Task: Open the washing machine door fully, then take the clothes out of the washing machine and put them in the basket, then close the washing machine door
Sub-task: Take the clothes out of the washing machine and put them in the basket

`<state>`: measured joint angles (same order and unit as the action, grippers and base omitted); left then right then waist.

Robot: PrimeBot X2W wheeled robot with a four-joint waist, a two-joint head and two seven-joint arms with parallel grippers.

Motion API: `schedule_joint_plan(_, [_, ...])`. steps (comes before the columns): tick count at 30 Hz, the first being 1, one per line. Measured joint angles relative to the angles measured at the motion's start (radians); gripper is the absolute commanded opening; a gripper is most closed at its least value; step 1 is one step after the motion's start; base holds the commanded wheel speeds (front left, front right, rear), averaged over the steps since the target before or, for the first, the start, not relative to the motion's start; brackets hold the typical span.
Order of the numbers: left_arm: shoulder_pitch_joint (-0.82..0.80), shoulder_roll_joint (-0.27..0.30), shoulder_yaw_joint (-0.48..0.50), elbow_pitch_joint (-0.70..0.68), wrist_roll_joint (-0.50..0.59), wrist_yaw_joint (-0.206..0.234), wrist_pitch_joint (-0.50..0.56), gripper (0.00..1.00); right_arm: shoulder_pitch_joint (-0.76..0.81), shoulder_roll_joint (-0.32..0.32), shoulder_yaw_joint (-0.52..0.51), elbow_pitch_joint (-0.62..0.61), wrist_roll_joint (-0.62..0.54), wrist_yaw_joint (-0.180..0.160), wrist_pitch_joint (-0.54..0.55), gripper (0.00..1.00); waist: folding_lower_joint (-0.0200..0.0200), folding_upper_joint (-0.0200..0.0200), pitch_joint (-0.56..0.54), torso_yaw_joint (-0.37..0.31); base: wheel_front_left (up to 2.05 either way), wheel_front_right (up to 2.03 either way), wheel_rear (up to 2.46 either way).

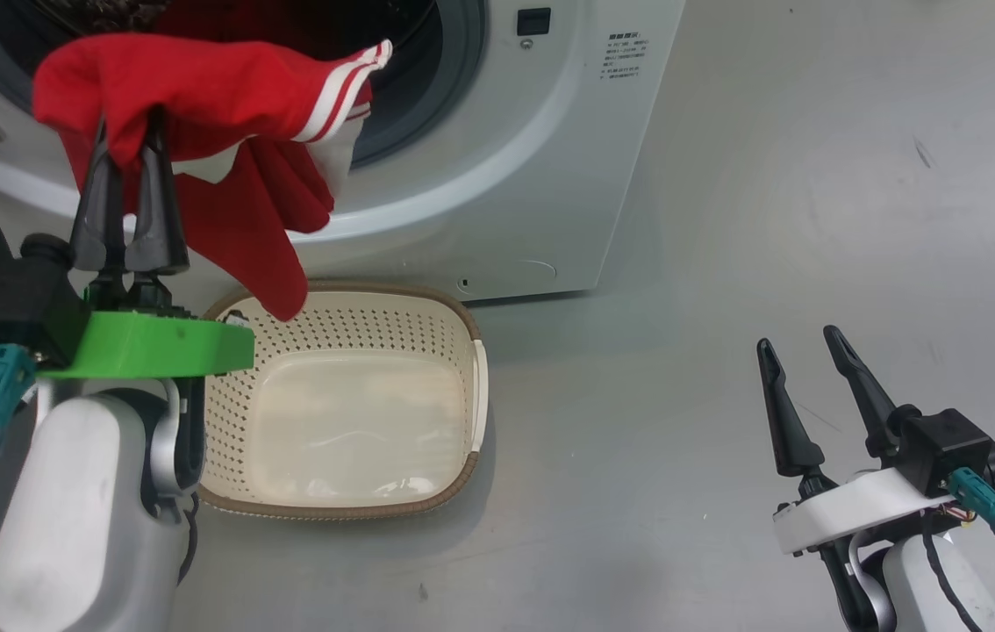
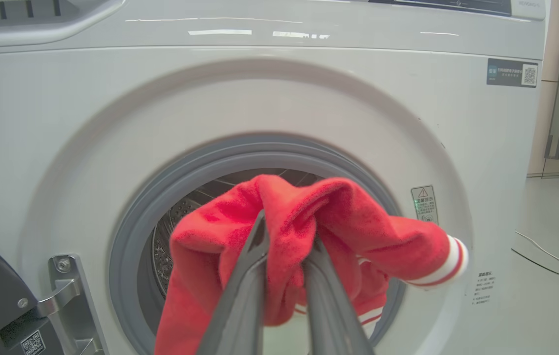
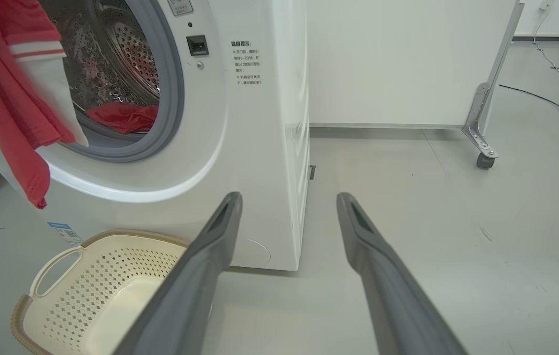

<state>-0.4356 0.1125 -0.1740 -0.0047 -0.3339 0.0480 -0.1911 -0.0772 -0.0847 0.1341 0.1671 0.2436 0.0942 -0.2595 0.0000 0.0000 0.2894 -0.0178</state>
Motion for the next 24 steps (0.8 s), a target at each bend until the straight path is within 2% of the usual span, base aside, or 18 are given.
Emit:
schedule_joint_plan(13, [0.163,-0.019,-0.017,-0.038,-0.005,0.026,0.007,0.0,0.011,0.001,0.008,-0.008,-0.007,0.001,0.0,1.0,0.0,0.0,-0.025,0.021,0.0,0.0,0.0])
schedule_joint_plan(24, [0.244,-0.036,-0.045,-0.007,-0.018,0.032,0.016,0.0,0.026,0.0,0.012,-0.042,-0.01,0.001,0.0,1.0,0.0,0.0,0.009,0.02,0.0,0.0,0.0])
